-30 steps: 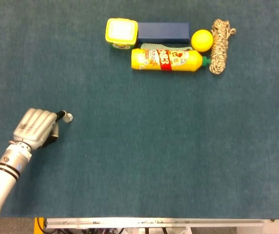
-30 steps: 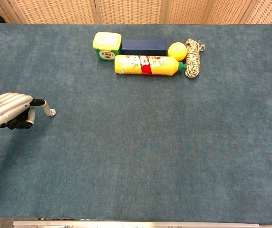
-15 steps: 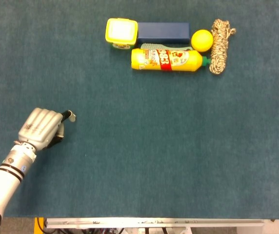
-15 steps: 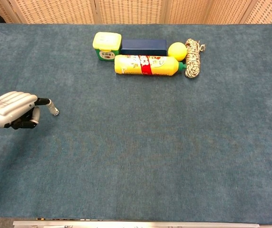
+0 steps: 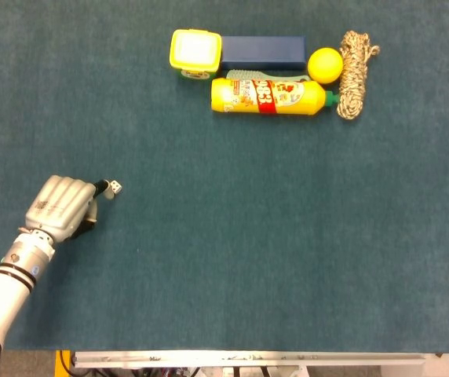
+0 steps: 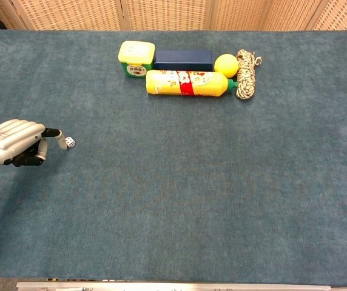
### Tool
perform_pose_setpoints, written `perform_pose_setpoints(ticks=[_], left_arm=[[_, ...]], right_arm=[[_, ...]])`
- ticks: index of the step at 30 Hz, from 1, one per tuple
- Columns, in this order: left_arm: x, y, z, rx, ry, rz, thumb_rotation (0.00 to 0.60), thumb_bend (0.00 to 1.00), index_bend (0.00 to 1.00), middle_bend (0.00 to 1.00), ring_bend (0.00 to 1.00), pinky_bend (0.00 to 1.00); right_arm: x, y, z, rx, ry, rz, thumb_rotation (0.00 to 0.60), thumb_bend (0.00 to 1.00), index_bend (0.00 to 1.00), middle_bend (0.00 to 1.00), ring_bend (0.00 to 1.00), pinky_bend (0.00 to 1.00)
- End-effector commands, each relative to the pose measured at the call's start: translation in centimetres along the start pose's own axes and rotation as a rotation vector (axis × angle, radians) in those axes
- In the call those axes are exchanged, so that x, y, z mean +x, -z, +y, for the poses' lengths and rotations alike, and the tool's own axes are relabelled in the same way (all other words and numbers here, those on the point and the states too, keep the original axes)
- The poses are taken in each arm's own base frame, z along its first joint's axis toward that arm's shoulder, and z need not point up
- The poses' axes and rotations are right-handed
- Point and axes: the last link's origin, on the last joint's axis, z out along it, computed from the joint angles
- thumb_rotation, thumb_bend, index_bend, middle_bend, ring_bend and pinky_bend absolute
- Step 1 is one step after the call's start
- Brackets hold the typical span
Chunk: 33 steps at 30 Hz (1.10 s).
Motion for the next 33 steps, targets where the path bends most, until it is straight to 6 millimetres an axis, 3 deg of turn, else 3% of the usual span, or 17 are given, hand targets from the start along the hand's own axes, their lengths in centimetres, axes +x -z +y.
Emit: perform_pose_setpoints(ticks=[1,33], left_arm=[[0.0,-0.1,0.0,0.000,0.002,0.000,0.600,1.00,0.35,1.00,0.94,0.93],[0.9,-1.5,0.8,-0.013,-0.018,0.035,0.600,1.00,0.34,1.00,0.94,0.93]], right_arm=[[0.0,0.0,0.0,0.000,0.000,-0.001,0.600,0.52,0.36,0.40,0.25,0.51],[0.1,0.0,0.0,-0.002,0.002,0.001,0.600,0.52,0.36,0.40,0.25,0.51]])
